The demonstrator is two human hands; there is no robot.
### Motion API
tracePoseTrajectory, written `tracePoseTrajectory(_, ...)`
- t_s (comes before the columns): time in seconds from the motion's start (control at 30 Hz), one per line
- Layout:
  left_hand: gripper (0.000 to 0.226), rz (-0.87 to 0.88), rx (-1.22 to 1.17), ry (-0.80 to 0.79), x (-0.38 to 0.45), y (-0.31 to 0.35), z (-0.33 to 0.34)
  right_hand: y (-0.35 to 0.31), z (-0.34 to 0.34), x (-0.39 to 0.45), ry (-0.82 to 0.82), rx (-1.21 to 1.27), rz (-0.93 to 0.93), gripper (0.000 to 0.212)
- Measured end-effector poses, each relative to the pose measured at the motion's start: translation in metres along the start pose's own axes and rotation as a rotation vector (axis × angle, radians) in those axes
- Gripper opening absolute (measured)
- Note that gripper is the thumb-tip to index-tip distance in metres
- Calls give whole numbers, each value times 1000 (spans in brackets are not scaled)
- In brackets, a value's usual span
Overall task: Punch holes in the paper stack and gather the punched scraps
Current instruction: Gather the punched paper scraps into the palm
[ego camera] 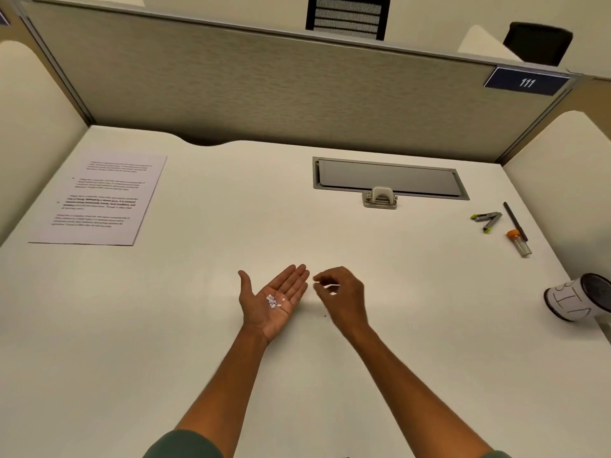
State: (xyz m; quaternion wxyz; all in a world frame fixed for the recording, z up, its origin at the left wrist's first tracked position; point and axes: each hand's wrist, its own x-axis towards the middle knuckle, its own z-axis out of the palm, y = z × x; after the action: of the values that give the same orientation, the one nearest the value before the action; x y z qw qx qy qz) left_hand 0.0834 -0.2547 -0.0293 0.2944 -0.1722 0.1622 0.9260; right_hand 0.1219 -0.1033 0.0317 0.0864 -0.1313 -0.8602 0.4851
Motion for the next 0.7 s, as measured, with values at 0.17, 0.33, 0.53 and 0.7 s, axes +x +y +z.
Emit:
tracePoseTrajectory(0.17,112,37,-2,11,3,18,-10,53,-36,3,-50,-291,95,27)
tracePoseTrajectory(0.33,111,61,0,21,5,29,-17,76,-38,-13,-114,-490,172,35)
tracePoseTrajectory(0.53,111,53,-5,36,5,28,-20,63,-2,-34,-155,-458,98,36)
tracePoseTrajectory(0.7,111,38,-5,40,6,25,-19,59,18,-47,-244,-448,0,38)
